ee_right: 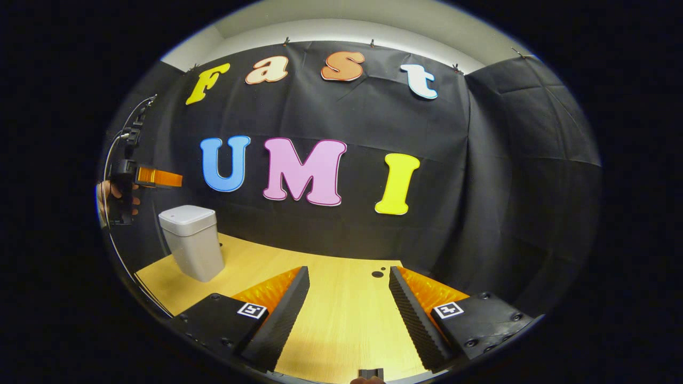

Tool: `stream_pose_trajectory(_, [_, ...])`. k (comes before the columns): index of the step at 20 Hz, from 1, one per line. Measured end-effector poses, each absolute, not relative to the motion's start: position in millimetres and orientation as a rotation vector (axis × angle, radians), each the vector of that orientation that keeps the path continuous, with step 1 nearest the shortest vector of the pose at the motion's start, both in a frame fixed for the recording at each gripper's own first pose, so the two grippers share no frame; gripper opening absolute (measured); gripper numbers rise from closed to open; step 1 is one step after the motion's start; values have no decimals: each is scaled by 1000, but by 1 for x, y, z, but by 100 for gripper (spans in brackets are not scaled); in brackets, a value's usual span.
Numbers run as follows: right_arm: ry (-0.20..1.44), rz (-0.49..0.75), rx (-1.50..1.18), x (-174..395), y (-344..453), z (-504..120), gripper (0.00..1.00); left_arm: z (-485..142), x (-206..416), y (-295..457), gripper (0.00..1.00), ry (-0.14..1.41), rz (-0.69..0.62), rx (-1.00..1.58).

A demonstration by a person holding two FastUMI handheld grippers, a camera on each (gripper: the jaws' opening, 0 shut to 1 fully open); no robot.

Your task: Press the lid of the desktop garbage bin to open it, pick up the crumpled paper on the desktop and throw it into the bin, then pick up the pop can on the desktop and drop it into the bin, and finally close the garbage bin lid.

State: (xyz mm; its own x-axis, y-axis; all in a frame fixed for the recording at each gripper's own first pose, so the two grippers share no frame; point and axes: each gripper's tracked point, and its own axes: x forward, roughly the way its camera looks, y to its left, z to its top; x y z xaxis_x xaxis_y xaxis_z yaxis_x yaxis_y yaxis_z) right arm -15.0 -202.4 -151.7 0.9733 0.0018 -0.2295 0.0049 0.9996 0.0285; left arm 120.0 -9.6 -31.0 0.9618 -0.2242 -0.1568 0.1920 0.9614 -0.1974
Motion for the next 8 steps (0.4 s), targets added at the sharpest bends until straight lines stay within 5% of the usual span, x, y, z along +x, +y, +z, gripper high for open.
stream_pose_trajectory(8, [223, 57, 89, -8, -209, -156, 97, -16, 103, -15, 93, 161, -153, -162])
